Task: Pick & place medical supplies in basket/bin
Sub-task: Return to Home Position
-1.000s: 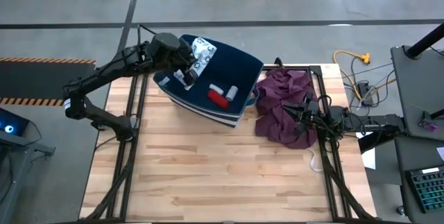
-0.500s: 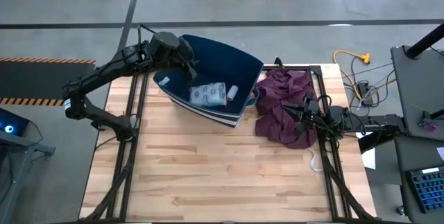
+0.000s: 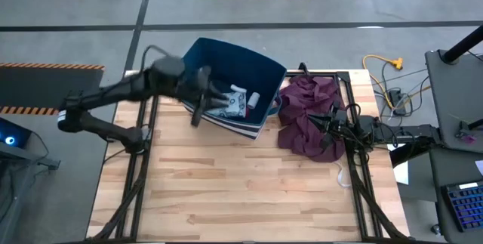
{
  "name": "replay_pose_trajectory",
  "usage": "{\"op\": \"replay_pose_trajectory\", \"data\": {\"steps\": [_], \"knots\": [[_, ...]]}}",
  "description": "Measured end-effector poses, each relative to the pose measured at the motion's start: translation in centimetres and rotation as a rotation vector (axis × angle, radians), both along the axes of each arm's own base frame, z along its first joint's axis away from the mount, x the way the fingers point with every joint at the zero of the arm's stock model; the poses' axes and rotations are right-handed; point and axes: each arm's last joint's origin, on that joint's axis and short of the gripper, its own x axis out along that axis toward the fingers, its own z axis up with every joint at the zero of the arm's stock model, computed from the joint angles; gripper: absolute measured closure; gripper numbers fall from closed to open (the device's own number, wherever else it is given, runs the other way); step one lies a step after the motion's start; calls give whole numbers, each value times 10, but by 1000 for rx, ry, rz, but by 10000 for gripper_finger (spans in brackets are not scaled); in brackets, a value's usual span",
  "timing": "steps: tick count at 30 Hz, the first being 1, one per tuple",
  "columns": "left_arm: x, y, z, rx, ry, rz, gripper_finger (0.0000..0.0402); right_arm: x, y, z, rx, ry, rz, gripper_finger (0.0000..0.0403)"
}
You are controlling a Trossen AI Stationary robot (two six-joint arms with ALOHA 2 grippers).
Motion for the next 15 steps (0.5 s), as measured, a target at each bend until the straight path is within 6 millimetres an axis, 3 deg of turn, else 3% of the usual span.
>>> {"op": "replay_pose_trajectory", "data": {"steps": [3,5,10,15], "knots": [[-12,-24,-18,-34,-185,-77,376,0,0,0,-23,9,0,371],[-27,-39,-34,-49,-282,-102,394,0,0,0,-53,20,0,371],[-66,-65,-90,38,-280,43,395,0,0,0,-60,23,0,371],[-104,-69,-132,51,-327,74,396,0,0,0,-10,3,13,371]]}}
